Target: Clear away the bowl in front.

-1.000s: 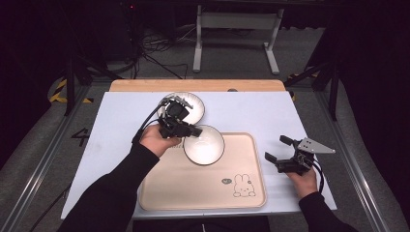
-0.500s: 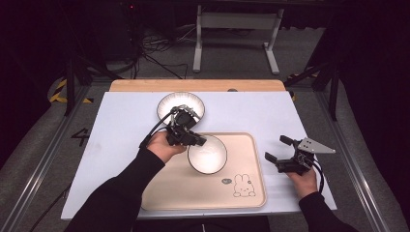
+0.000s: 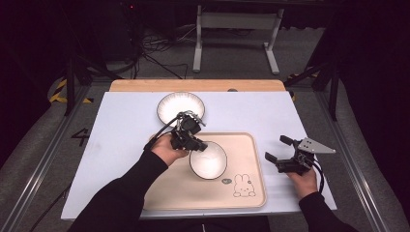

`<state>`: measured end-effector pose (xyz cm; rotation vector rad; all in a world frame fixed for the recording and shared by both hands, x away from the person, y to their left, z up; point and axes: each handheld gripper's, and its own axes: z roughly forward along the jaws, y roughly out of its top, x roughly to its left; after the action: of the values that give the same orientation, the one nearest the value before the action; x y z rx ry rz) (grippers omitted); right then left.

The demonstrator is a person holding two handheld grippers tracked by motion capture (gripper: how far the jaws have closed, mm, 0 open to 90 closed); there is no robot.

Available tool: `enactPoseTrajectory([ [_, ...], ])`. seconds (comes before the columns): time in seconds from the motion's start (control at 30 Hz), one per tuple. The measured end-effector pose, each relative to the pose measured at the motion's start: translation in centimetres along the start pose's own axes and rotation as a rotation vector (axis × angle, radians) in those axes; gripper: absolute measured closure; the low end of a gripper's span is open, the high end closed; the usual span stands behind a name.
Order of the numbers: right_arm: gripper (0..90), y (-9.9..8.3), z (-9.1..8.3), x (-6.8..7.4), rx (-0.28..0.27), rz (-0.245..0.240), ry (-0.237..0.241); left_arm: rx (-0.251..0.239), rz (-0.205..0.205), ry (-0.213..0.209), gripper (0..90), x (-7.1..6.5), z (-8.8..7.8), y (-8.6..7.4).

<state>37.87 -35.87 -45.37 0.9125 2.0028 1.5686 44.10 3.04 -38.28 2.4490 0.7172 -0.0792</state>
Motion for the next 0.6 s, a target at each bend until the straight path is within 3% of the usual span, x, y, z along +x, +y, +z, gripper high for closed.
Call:
enactPoseTrajectory([
  [0.33, 0.0, 0.0, 0.0, 0.0, 0.000, 0.001, 0.001, 0.026, 0.018, 0.001, 78.8, -0.1, 0.8, -0.1],
  [0.6, 0.0, 0.0, 0.0, 0.0, -0.003, 0.003, 0.001, 0.038, 0.010, -0.001, 78.9, 0.1, 1.2, -0.3],
])
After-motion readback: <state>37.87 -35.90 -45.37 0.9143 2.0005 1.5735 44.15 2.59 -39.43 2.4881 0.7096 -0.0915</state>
